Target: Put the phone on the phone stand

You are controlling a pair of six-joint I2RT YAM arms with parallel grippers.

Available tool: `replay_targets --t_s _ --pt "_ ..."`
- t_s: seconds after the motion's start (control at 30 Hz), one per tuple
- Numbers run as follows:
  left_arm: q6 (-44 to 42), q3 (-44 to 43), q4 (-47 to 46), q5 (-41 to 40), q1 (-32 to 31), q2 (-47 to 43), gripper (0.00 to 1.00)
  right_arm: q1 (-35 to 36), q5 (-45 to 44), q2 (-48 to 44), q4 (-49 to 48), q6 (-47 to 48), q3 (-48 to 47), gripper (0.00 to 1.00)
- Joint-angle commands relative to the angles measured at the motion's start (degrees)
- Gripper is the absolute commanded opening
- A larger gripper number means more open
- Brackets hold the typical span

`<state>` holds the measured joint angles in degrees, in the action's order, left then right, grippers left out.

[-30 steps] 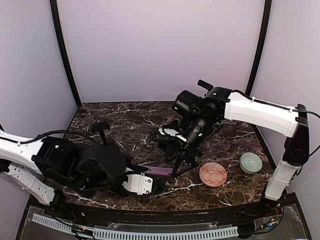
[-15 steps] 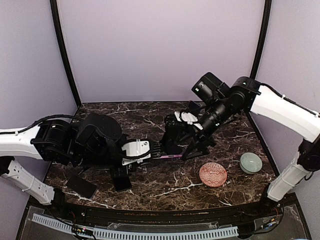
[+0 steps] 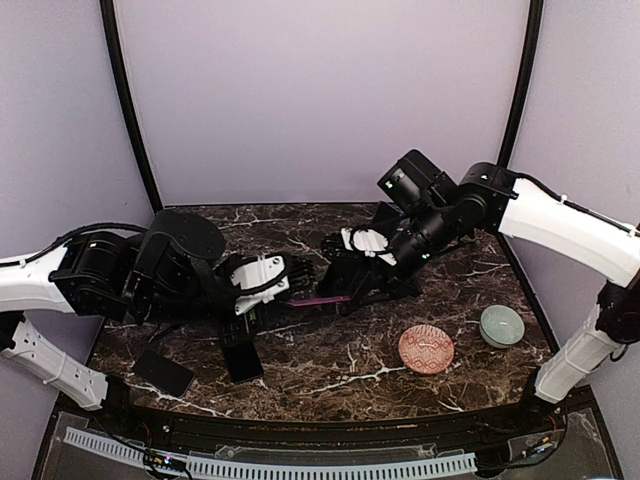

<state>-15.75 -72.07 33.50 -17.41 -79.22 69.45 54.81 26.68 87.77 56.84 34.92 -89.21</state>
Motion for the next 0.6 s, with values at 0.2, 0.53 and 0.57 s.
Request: replay_targets --t_s 0.2,0.53,0.57 --pt "0.85 -2.28 -5.81 0.53 0.11 -2.05 0.00 1.96 -0.45 -0.97 -2.42 1.09 0.95 0.28" --pt "0.93 1.74 -13.91 -8.91 0.57 -3.17 0.51 -2.93 6.29 -2.01 -3.54 -0.63 2.06 0.00" --pt "0.78 3.58 -17.80 -11.82 0.64 -4.16 0.64 -4.49 7.99 -2.25 -3.61 -0.84 1.57 0.00"
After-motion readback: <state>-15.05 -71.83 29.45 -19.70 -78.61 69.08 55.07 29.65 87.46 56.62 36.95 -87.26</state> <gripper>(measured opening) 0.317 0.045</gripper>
